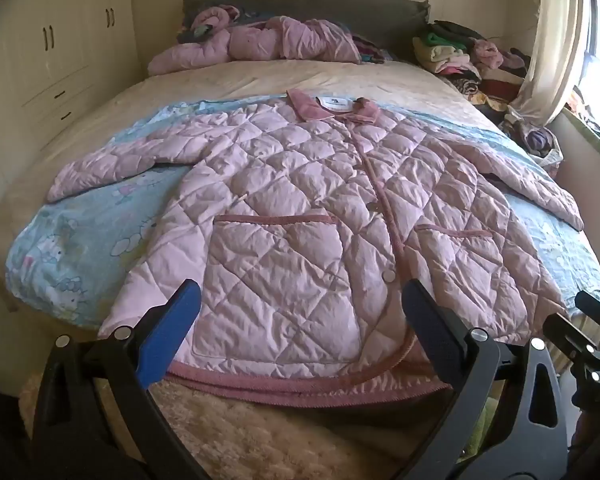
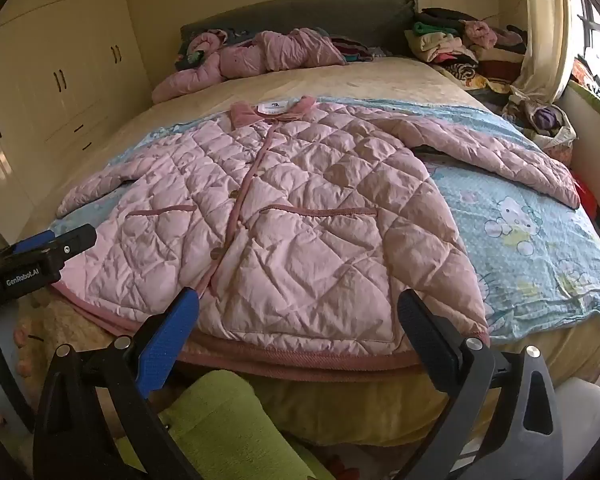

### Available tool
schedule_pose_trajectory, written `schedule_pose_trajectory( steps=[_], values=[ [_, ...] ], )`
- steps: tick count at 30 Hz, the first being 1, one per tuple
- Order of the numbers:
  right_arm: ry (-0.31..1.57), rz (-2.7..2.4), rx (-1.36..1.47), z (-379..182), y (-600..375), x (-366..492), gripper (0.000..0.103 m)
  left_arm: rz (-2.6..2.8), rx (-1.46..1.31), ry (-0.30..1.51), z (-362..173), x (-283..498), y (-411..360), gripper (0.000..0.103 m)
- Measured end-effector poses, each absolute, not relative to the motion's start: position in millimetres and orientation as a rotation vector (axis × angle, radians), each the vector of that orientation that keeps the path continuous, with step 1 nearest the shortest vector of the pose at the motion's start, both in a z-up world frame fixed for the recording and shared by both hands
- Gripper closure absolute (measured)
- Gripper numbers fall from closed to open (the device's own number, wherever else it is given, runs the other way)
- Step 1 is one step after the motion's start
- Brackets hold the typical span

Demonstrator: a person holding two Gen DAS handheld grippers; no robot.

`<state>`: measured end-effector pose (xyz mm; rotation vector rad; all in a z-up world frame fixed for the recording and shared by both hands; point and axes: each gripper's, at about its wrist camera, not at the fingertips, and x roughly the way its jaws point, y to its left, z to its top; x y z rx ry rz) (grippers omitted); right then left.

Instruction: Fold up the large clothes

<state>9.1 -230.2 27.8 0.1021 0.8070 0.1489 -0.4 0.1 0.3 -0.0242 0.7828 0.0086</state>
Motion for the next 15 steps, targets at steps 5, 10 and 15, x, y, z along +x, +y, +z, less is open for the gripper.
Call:
schedule_pose_trajectory(
  steps=[5,10,15],
  values=[
    [0.797,0.150,0.099,27.6,-224.5,5.9,0.004,0.006,-0.017,0.790,0.0,-0.3,0.2,0.009],
    [0.801,0.147,0.088,31.5,-226.1,8.6,0.004,0.006,-0.015,0.789,-0.1,-0.5,0.0,0.009],
    [0.794,0.140,0.072,34.2,-225.4,8.8,0.004,0.005,-0.016,0.787,0.2,-0.9,0.7,0.009]
  ],
)
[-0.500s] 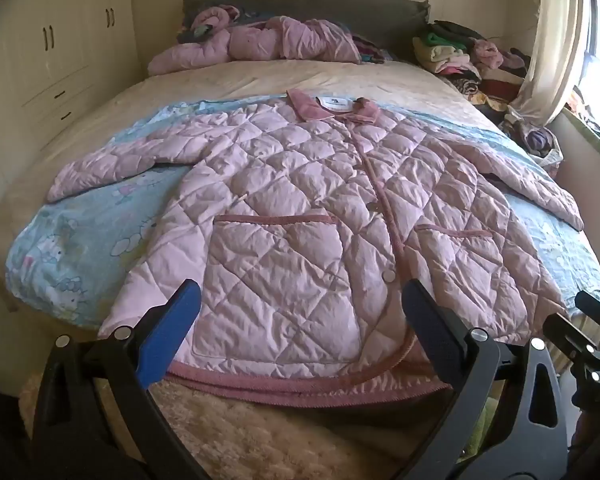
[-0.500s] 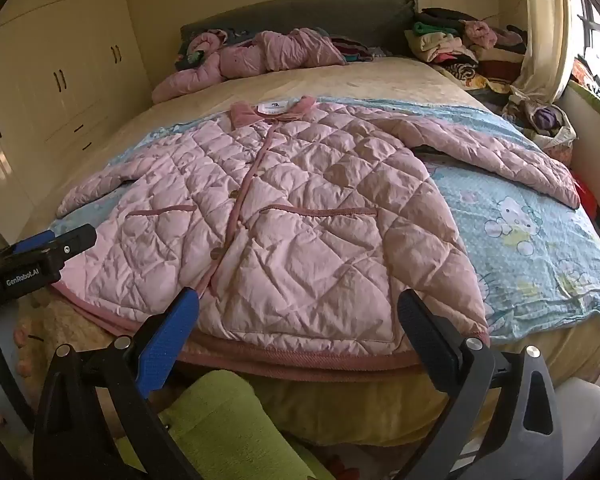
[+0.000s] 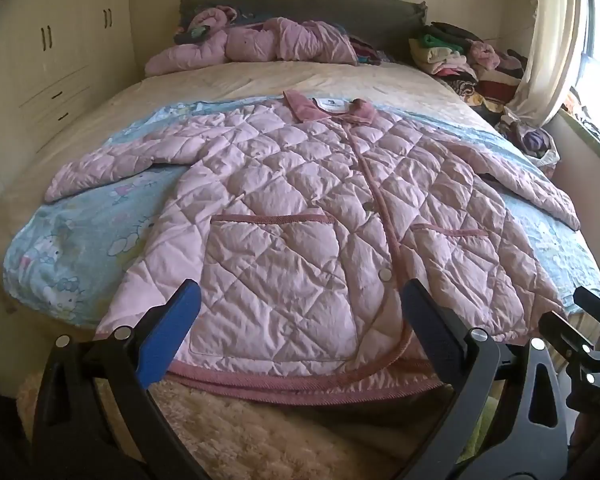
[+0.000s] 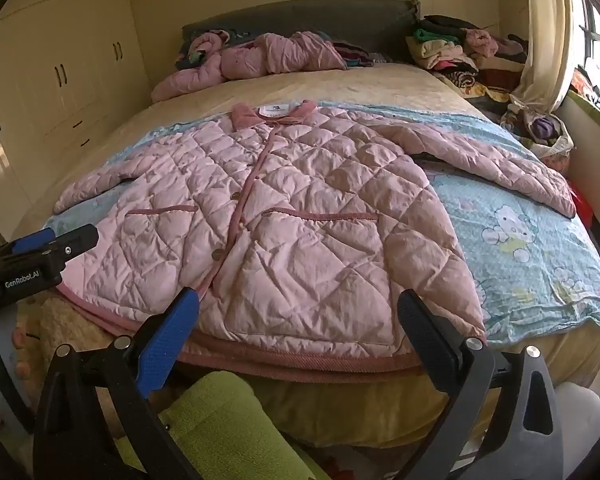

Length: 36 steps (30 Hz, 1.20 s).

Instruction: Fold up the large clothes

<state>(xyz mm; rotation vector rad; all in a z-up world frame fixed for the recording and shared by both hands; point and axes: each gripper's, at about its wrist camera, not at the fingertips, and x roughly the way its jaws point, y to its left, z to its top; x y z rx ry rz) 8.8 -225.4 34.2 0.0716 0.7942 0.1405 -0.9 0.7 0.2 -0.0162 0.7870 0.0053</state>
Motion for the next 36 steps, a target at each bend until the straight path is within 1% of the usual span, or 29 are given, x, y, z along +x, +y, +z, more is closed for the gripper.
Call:
schedule_pose_trajectory(
  steps=[36],
  values=[
    [0.774,0.141,0.032,32.6,-214.8,4.7,0.004,0.002,-0.025,0.775,0.1,-3.5,-2.0,0.009]
  ],
)
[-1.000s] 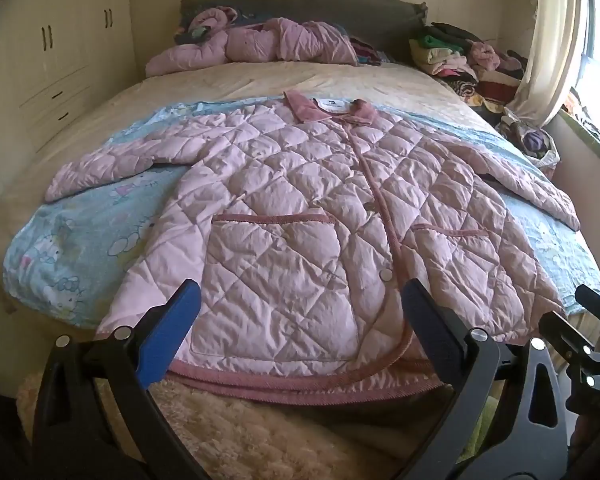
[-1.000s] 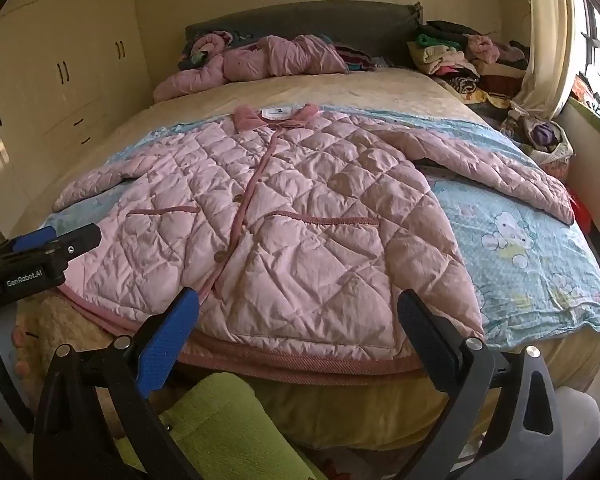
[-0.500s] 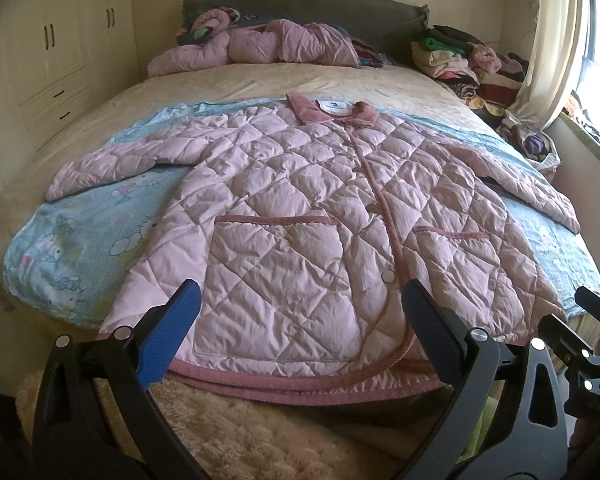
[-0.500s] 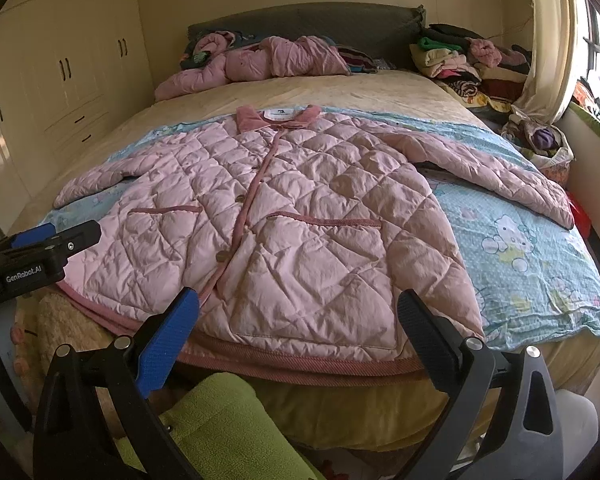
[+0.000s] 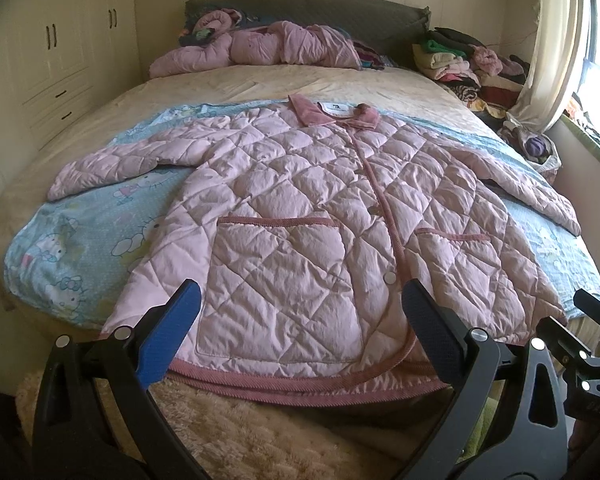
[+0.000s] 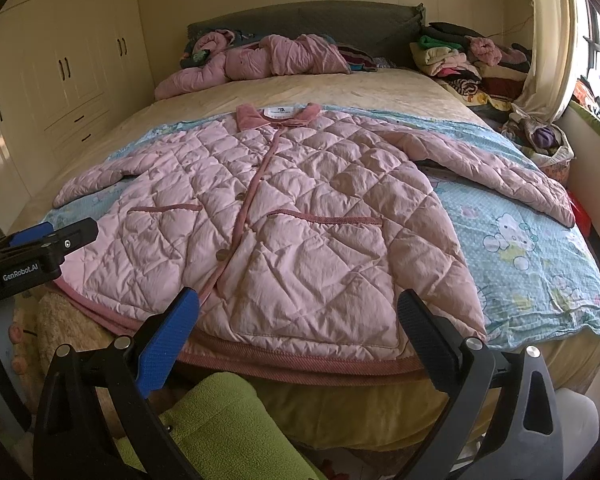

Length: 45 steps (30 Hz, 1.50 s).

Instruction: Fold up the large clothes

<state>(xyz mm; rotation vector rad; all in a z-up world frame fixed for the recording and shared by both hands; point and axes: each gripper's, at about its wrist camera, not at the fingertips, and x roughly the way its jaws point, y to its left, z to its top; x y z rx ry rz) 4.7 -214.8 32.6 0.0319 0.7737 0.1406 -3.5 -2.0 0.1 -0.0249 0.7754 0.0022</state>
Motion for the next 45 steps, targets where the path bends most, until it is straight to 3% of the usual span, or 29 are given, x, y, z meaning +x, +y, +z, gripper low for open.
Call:
schedule_pose_trajectory(
  steps=[28,45],
  values=[
    [0.799,0.144,0.038,25.4,-215.5,22.3,0.004,0.021,-0.019,0.777,1.6,3.8,20.3,0.009],
    [0.801,0.184,0.095,41.5,-215.6,92.9,0.004,0.105,-0.018,0.810,5.0,75.3,52.8,0.009]
  ],
)
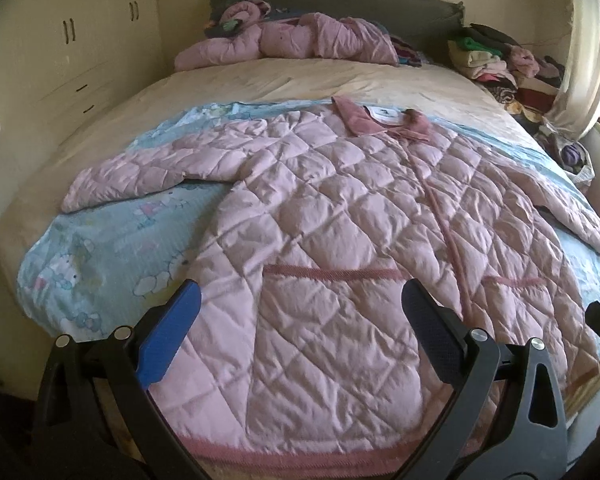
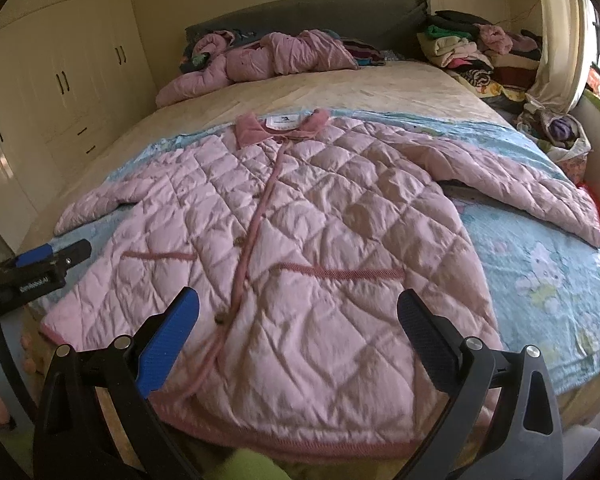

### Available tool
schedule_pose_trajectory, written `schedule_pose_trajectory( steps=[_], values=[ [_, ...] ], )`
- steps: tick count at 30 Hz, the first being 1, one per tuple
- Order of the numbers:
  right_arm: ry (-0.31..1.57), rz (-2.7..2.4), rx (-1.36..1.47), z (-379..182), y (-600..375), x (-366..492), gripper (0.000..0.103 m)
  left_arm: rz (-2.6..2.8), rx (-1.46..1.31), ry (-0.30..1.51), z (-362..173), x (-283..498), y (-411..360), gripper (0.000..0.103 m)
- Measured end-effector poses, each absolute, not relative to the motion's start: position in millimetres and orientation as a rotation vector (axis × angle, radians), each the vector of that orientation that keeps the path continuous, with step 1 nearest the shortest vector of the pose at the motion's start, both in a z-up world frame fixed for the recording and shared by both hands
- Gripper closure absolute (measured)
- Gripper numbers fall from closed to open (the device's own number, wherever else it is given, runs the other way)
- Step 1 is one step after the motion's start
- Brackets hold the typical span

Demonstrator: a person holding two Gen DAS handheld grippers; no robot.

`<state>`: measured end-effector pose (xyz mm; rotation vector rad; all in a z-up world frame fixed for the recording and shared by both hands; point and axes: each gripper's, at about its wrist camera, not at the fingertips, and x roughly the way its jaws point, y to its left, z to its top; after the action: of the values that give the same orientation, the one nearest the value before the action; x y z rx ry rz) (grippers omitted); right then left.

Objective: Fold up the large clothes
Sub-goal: 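Move the right tool toward the jacket sleeve beside the placket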

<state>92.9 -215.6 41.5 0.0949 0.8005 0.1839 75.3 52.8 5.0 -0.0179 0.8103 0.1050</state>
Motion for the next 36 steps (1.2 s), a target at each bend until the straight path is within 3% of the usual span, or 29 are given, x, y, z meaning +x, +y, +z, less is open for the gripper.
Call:
schedule_pose_trajectory(
  steps=[24,36],
  values=[
    [0.707,0.233,0.144,94.7,-190.6,197.3,0.004,0.182,-0.108,0.766,48.8,169.6,108.9,0.009],
    [0.646,0.190,0.221,127.5,-209.6,250.8,0.004,0.169,-0.105,0.749,78.8,231.8,98.6,0.009]
  ],
)
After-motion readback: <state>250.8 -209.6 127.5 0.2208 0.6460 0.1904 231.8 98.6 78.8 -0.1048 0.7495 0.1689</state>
